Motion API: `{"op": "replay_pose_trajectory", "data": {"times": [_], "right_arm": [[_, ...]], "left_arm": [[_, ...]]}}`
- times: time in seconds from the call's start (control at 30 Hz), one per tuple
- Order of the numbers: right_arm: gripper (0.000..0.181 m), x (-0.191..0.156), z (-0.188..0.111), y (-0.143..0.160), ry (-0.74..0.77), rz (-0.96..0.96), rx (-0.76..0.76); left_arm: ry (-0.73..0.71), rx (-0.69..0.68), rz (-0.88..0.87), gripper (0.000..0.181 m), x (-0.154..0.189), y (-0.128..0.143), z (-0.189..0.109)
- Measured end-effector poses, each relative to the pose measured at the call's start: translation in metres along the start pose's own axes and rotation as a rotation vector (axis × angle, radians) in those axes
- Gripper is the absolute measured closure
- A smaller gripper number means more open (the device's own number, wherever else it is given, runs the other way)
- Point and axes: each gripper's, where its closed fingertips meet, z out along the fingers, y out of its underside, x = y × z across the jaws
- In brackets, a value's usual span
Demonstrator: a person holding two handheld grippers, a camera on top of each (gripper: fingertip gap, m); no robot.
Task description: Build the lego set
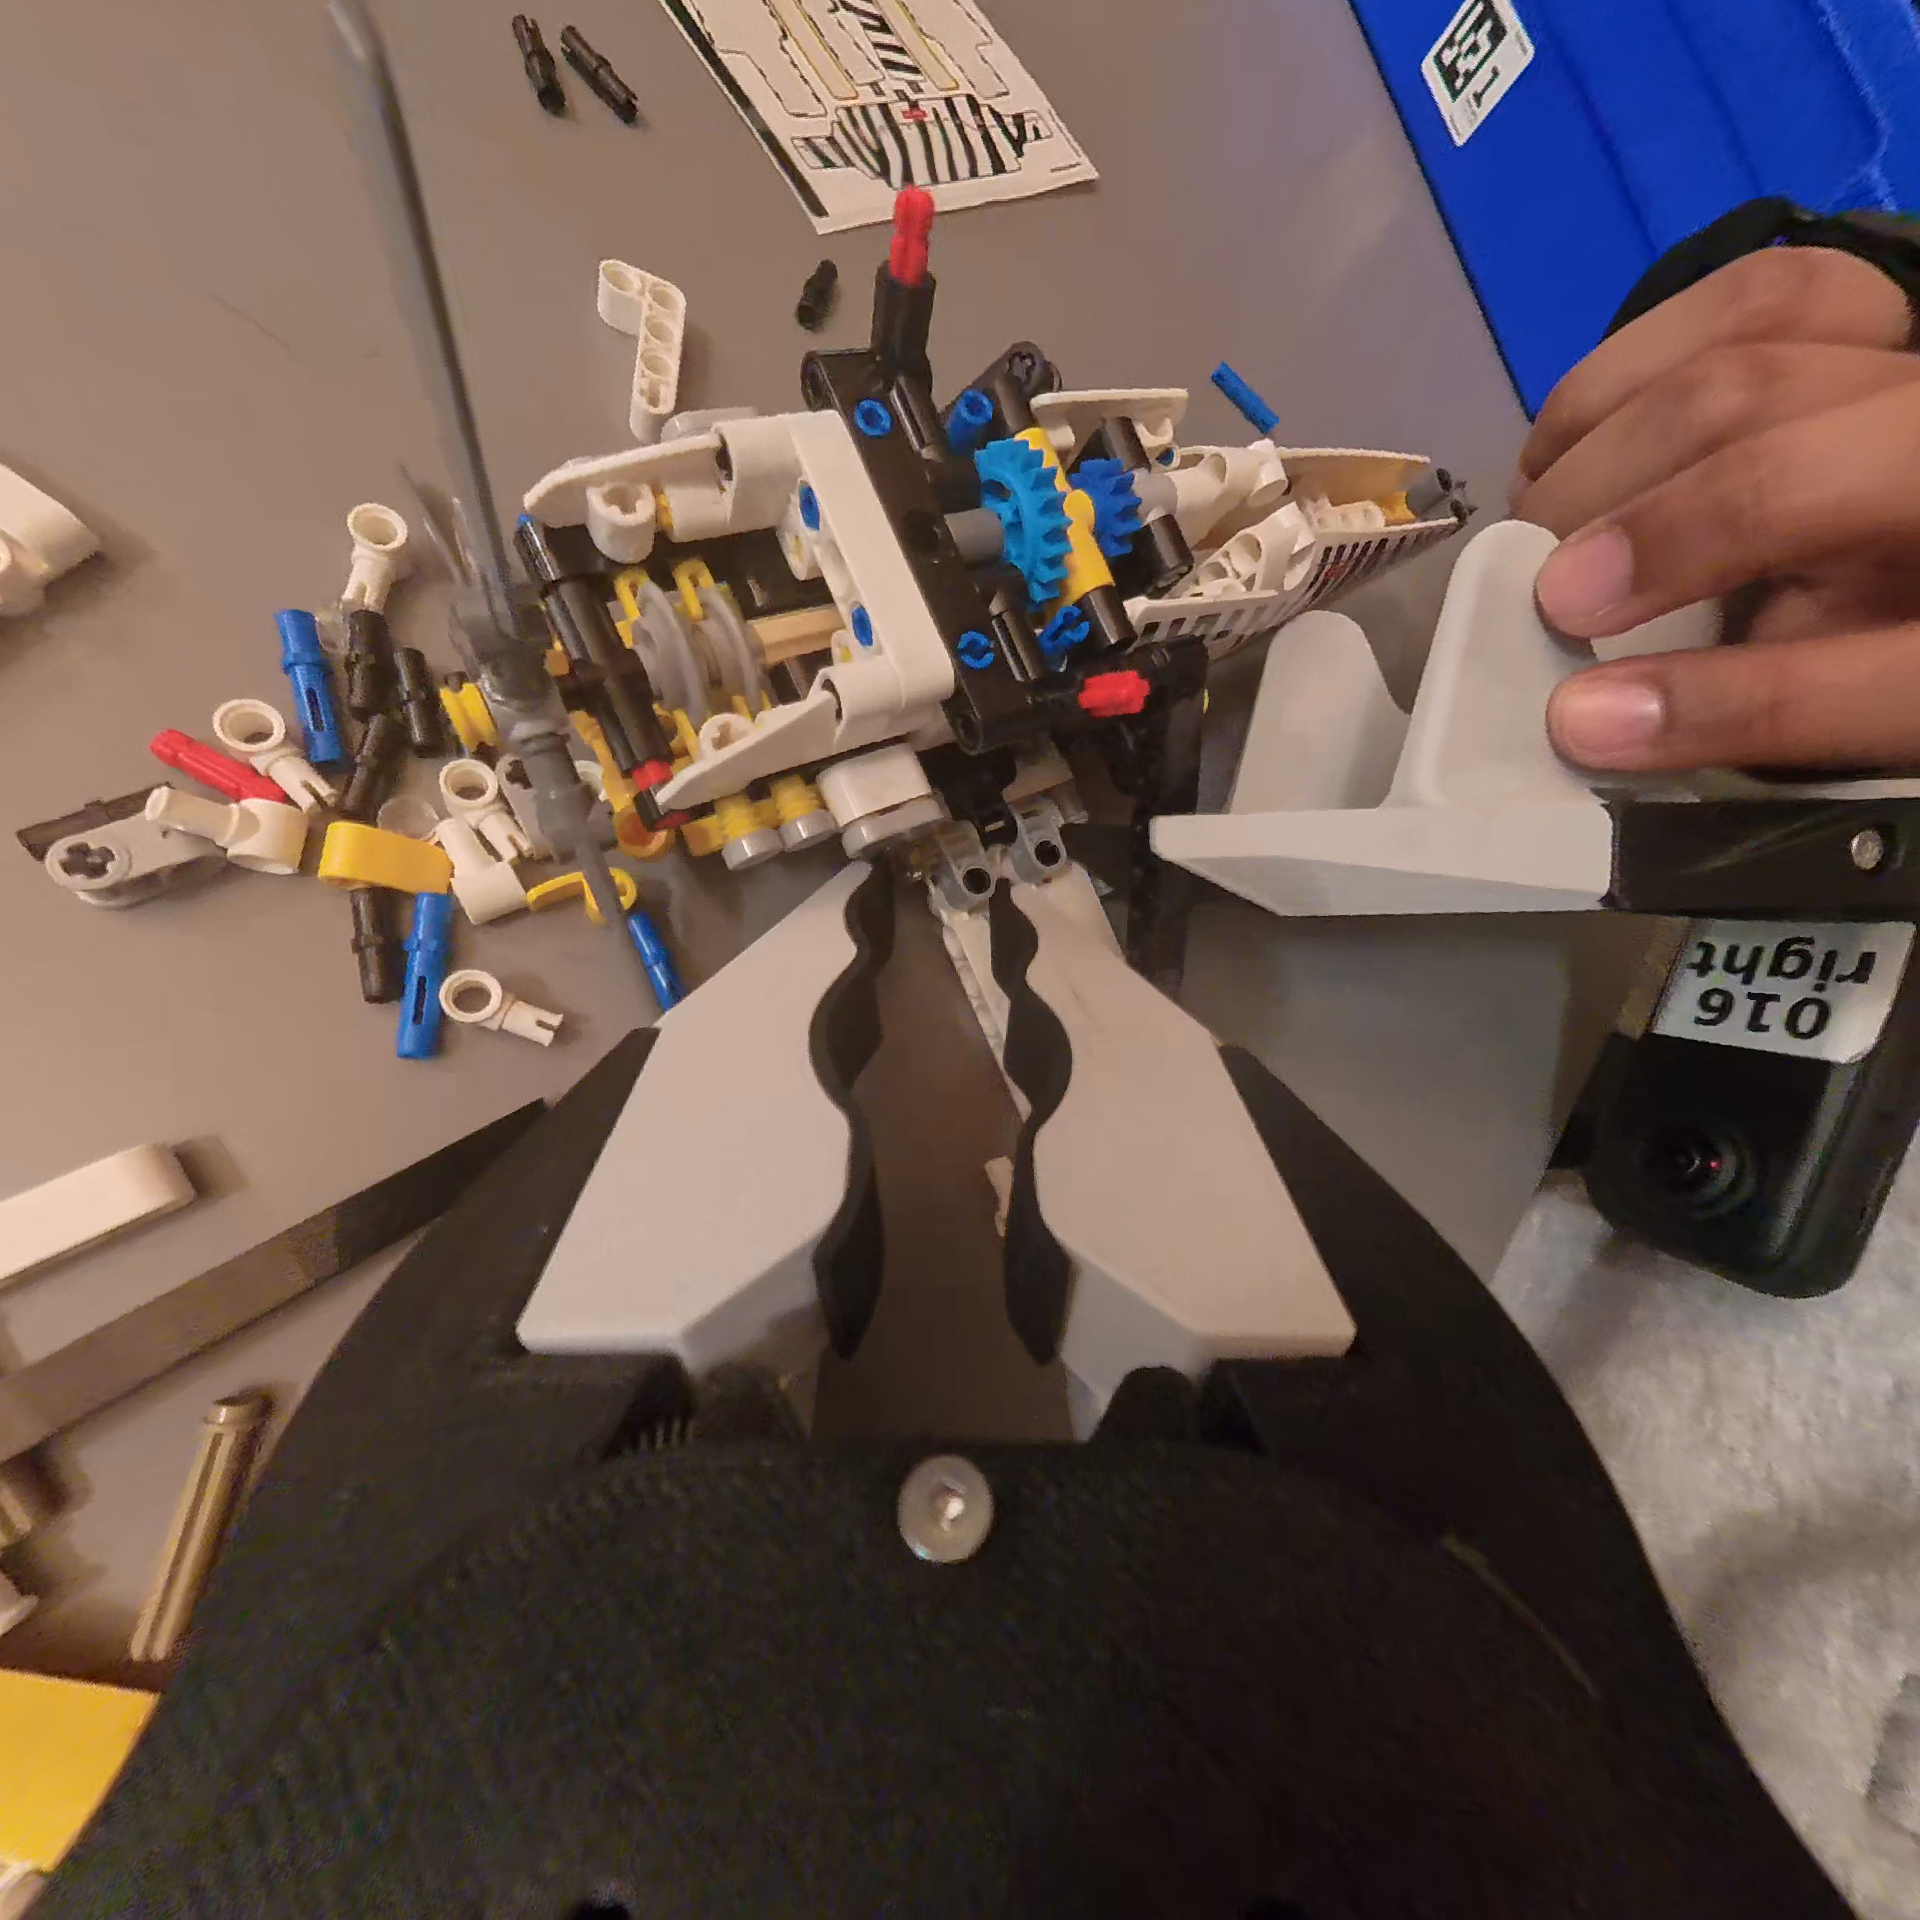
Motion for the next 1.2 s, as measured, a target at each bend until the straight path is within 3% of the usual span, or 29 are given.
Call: {"op": "replay_pose_trajectory", "data": {"times": [0.37, 1.2], "right_arm": [[0.154, -0.0035, 0.0034, -0.0018, -0.007, -0.093, 0.068], [0.161, -0.0097, 0.0057, -0.0069, -0.071, -0.07, 0.217]], "left_arm": [[-0.031, -0.027, 0.106, 0.164, 0.0006, 0.0019, 0.0007], [-0.07, -0.059, 0.277, 0.166, -0.0018, 0.0009, 0.0013]]}}
